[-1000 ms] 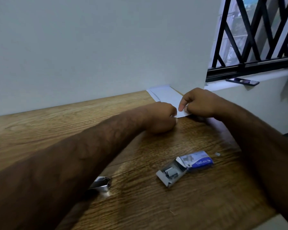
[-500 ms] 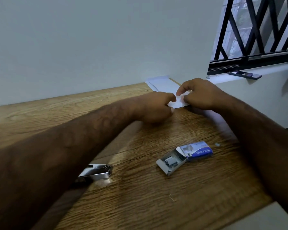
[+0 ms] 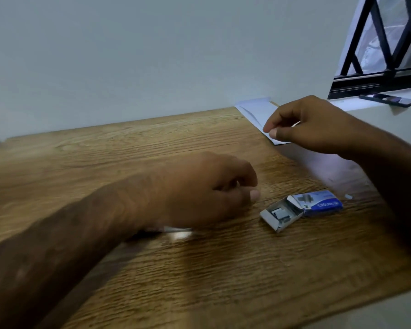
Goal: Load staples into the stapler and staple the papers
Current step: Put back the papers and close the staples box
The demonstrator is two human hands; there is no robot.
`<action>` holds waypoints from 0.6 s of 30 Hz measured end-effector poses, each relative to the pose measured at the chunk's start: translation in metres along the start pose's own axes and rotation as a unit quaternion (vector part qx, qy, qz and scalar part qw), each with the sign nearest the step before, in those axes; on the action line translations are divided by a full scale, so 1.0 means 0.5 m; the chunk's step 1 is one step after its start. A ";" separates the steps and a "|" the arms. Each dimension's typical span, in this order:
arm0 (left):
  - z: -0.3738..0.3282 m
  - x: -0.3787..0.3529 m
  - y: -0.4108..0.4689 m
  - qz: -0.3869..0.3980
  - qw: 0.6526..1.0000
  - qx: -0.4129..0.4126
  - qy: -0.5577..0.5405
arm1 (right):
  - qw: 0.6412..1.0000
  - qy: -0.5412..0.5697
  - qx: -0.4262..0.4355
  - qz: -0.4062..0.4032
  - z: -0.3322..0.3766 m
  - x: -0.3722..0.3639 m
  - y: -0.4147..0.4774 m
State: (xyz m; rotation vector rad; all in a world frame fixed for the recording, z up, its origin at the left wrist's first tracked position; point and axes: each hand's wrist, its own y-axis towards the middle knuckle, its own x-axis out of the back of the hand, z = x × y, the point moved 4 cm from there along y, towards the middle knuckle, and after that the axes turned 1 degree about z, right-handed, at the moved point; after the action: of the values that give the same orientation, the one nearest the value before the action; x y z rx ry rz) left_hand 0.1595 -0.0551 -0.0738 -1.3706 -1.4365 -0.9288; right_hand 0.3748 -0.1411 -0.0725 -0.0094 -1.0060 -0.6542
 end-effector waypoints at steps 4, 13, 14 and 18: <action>-0.017 -0.017 -0.033 -0.008 0.999 -0.024 0.021 | 0.996 0.025 0.032 0.083 0.033 -0.013 -0.046; -0.069 -0.051 -0.011 -0.131 0.986 -0.071 0.073 | 0.987 -0.088 -0.006 0.137 0.012 0.060 -0.197; -0.065 -0.051 -0.010 -0.130 0.987 -0.072 0.068 | 0.985 -0.094 -0.007 0.144 0.011 0.069 -0.209; -0.046 -0.049 -0.016 -0.123 0.990 -0.067 0.031 | 0.983 -0.087 -0.026 0.159 0.002 0.079 -0.251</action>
State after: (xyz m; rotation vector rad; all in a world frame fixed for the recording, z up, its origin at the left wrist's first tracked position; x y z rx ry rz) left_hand 0.1530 -0.0852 -0.0898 -1.2666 -1.5414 -1.2348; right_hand 0.3241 -0.2624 -0.0764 -0.2719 -1.1257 -0.3905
